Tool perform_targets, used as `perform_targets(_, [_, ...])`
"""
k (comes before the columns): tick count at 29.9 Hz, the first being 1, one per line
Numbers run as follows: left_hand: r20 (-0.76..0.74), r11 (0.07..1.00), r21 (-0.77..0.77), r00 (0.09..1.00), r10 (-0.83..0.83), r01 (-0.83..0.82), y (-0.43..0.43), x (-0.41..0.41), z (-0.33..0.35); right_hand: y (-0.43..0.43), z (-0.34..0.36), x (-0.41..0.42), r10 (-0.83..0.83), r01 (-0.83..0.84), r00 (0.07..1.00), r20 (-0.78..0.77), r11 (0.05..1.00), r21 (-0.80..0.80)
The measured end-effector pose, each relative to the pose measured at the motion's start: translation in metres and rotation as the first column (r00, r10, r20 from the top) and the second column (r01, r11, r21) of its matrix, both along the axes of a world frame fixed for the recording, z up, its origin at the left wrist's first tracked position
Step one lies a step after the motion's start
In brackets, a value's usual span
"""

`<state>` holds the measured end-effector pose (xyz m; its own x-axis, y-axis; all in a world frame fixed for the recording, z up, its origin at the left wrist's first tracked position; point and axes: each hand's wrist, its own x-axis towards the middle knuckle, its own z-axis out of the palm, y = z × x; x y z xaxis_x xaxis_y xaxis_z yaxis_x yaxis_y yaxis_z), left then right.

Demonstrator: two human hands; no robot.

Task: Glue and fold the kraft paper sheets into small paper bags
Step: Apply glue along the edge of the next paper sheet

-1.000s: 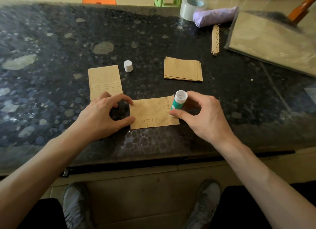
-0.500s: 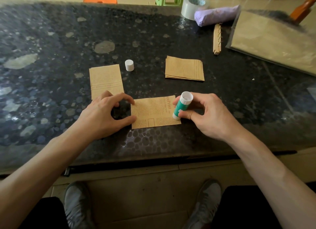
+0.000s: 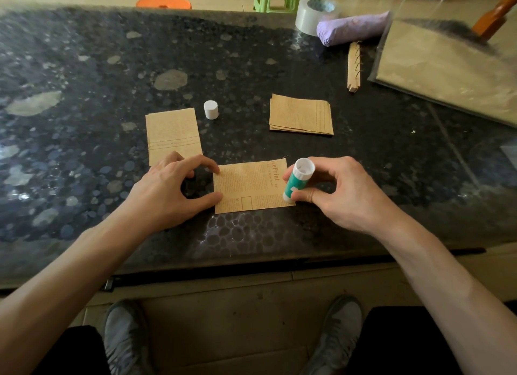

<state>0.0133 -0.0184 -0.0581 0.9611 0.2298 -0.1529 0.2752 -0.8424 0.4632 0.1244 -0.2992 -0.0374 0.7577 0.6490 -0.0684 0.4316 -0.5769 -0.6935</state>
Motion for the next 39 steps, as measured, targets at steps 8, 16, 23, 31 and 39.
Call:
perform_targets(8, [0.001,1.000,0.001,1.000,-0.001,0.001,-0.001,0.000,0.001,-0.001,0.005,0.000,0.034,-0.034,0.999,-0.014,0.999,-0.027])
perform_targets(16, [0.002,1.000,0.000,1.000,-0.001,0.001,-0.001,0.000,0.001,-0.009,0.008,0.005,-0.064,0.084,0.991,-0.114,0.979,0.187])
perform_targets(23, [0.004,1.000,0.001,1.000,0.011,-0.011,-0.001,0.001,0.000,0.019,-0.005,-0.017,0.012,-0.012,1.000,0.004,0.968,0.251])
perform_targets(31, [0.002,1.000,0.012,1.000,0.009,-0.009,0.001,0.001,-0.002,0.024,-0.017,-0.030,-0.039,0.005,0.983,0.179,0.982,0.187])
perform_targets(39, [0.000,1.000,0.010,1.000,0.009,-0.009,0.000,0.000,-0.001,0.019,-0.016,-0.029,-0.080,0.041,0.967,0.244,0.986,0.160])
